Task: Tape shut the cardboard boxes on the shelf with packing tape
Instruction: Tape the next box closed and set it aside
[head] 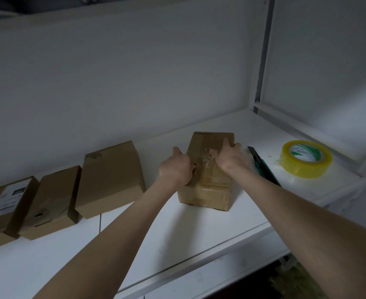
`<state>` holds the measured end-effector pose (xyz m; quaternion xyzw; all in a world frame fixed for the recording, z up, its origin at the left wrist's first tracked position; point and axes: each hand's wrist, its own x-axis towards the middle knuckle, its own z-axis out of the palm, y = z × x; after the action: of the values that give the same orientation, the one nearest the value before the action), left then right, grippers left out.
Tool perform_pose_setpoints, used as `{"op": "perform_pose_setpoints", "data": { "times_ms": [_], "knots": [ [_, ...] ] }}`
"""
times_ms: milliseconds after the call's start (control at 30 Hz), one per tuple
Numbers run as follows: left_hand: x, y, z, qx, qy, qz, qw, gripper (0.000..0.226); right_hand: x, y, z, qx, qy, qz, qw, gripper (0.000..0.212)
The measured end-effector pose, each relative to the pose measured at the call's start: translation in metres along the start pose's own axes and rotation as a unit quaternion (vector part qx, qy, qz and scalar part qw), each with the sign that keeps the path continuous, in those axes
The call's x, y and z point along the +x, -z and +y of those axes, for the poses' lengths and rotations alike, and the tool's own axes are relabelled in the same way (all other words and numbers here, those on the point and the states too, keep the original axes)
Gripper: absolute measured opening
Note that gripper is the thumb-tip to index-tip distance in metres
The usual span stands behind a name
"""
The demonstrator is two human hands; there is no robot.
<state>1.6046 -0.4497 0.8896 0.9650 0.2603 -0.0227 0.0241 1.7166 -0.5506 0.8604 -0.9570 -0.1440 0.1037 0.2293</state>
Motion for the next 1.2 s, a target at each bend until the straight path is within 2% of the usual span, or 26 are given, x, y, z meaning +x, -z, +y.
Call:
{"op": "perform_pose_setpoints", "data": {
  "times_ms": [100, 167, 267, 333, 367, 433, 500, 567, 833, 933, 1033, 1200],
  "knots": [
    [-0.003, -0.003, 0.001, 0.009, -0.005, 0.02, 1.0, 0.038, 0.0, -0.001, 0.0, 0.0, 0.002, 0.0, 1.0, 0.071],
    [-0.004, -0.008, -0.002, -0.032, -0.002, 0.038, 0.999, 0.032, -0.001, 0.0, 0.0, -0.001, 0.002, 0.0, 1.0, 0.071],
    [-0.007, -0.017, -0.014, -0.13, -0.003, 0.141, 0.981, 0.021, -0.002, 0.001, 0.0, 0.005, 0.003, -0.002, 1.0, 0.069],
    [-0.011, -0.026, -0.027, -0.182, -0.052, 0.215, 0.958, 0.025, -0.002, 0.001, 0.001, 0.007, 0.002, -0.002, 1.0, 0.068],
    [-0.013, -0.031, -0.033, -0.191, -0.087, 0.227, 0.951, 0.03, -0.002, 0.002, 0.001, 0.006, 0.001, -0.001, 1.0, 0.068],
    [-0.021, -0.041, -0.04, -0.194, -0.132, 0.196, 0.952, 0.039, -0.002, 0.001, 0.0, 0.003, 0.001, 0.0, 1.0, 0.068],
    [-0.029, -0.049, -0.041, -0.186, -0.134, 0.127, 0.965, 0.048, -0.002, 0.001, 0.0, -0.001, 0.001, 0.002, 1.0, 0.068],
    [-0.032, -0.053, -0.04, -0.172, -0.129, 0.098, 0.972, 0.054, -0.002, 0.0, 0.0, -0.005, 0.001, 0.005, 1.0, 0.068],
    [-0.034, -0.054, -0.039, -0.185, -0.138, 0.084, 0.969, 0.055, -0.001, -0.004, -0.001, -0.005, -0.001, 0.012, 1.0, 0.069],
    [-0.036, -0.052, -0.036, -0.211, -0.149, 0.086, 0.962, 0.051, 0.0, -0.004, -0.001, 0.001, -0.002, 0.013, 1.0, 0.068],
    [-0.036, -0.054, -0.036, -0.192, -0.154, 0.091, 0.965, 0.046, 0.0, -0.004, -0.001, 0.001, -0.004, 0.015, 1.0, 0.068],
    [-0.036, -0.056, -0.036, -0.16, -0.15, 0.09, 0.971, 0.062, 0.0, -0.005, -0.001, -0.008, -0.003, 0.016, 1.0, 0.069]
  ]
}}
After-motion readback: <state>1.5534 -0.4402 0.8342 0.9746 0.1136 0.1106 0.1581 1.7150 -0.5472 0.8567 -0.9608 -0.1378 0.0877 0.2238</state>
